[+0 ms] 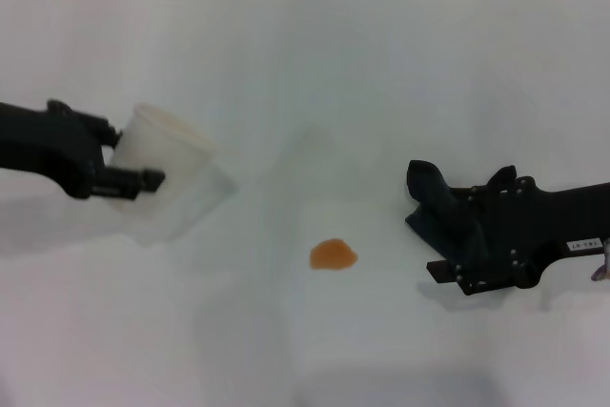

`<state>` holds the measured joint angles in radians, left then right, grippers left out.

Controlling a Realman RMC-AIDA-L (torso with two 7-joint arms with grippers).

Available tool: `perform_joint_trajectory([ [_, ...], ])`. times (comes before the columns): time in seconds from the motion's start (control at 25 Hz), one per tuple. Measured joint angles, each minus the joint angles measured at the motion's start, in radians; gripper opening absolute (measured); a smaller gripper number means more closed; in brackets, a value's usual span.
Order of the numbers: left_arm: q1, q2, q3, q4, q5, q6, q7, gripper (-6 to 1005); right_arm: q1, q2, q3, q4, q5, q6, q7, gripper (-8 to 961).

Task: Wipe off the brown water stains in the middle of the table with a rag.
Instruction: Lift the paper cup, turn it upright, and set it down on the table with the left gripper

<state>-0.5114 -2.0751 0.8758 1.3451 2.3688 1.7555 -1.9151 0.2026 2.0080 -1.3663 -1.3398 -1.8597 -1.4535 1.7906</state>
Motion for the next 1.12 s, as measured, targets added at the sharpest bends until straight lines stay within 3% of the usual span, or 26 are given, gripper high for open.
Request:
perform_joint_trajectory([
  [0.24,0.090,-0.001,-0.070,-0.002,-0.180,-0.093,0.090,589,0.001,0.000,-0.001,0.004,0.004,0.001,0.001,765],
  [0.48,0.148,-0.003,-0.072,-0.111,-0.350,-0.197,0.241,590,0.007,0.000,-0.001,-0.004,0.006,0.002,0.018,766],
  [0.84,0.145,-0.003,-0.073,-0.379,-0.497,-0.317,0.541,591,0.014,0.000,-0.004,0.000,0.008,0.019,0.024,766],
  [1.12,0.143,-0.002,-0.074,-0.513,-0.555,-0.366,0.695,592,0.015,0.000,-0.007,0.001,-0.005,0.023,0.018,765],
])
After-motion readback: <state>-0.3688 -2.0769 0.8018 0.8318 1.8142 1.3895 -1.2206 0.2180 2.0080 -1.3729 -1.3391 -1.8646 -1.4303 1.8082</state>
